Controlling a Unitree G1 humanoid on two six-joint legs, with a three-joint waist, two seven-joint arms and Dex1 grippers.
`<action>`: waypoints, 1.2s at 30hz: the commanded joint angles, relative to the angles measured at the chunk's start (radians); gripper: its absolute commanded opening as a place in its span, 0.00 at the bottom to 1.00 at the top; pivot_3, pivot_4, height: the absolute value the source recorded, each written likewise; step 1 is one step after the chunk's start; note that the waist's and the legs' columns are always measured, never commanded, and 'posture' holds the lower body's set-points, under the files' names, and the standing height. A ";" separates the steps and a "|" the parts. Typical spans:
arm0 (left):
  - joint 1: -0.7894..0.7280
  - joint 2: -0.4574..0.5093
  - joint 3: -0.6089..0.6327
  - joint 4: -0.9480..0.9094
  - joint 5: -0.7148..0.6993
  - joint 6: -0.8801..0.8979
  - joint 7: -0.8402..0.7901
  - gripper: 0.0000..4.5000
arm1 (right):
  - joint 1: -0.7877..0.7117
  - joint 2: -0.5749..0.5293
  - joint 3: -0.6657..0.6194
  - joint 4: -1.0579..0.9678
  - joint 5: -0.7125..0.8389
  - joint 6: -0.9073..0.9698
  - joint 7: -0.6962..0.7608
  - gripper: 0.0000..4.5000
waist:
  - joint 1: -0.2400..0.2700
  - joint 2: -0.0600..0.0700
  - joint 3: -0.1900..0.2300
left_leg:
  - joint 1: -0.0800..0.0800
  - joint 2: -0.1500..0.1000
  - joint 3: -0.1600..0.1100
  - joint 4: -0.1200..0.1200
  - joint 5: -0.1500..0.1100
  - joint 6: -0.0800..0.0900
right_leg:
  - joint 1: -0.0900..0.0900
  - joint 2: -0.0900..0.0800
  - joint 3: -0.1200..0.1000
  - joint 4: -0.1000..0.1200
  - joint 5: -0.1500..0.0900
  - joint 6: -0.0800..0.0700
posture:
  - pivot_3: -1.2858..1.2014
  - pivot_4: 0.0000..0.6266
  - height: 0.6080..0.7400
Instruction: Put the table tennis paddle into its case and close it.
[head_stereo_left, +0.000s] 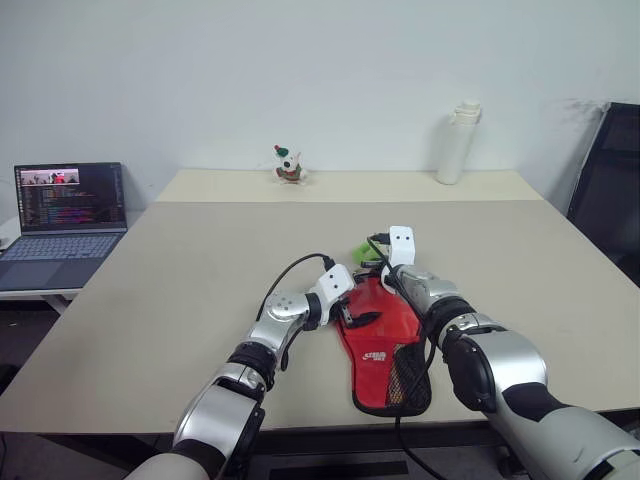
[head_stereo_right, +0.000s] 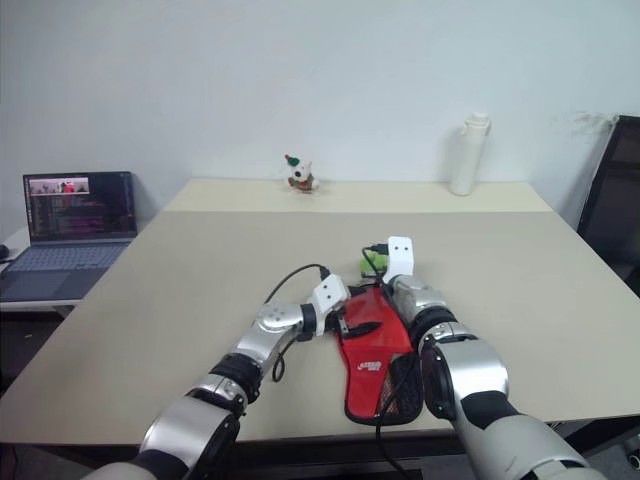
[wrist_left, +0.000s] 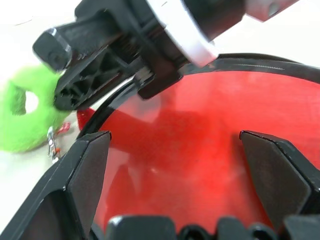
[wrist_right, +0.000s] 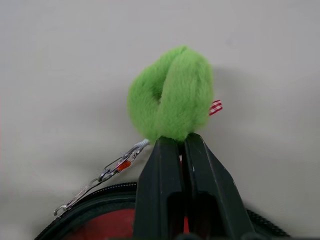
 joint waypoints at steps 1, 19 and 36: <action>0.047 -0.002 -0.053 0.105 0.082 0.031 0.021 1.00 | -0.015 -0.025 -0.028 -0.059 0.019 -0.024 -0.007 0.01 | 0.000 0.000 0.000 | 0.001 0.000 0.000 0.000 0.000 0.000 | 0.002 0.000 0.000 0.000 0.000 0.000 | 0.52 0.24 1.00; 0.071 -0.008 -0.061 0.114 0.087 0.035 0.007 1.00 | 0.102 -0.124 -0.049 -0.163 0.020 -0.009 -0.028 0.01 | 0.000 0.001 -0.001 | 0.013 0.000 -0.001 -0.001 0.000 0.000 | 0.012 0.000 0.000 -0.002 -0.003 0.005 | 0.52 0.24 1.00; 0.061 -0.017 -0.060 0.132 0.089 0.038 0.007 1.00 | 0.658 -0.214 -0.092 -1.279 0.150 0.587 -0.078 0.01 | 0.009 0.009 -0.006 | 0.011 0.000 -0.002 -0.002 0.000 0.000 | 0.011 -0.001 0.000 -0.004 -0.004 0.006 | 0.52 0.24 1.00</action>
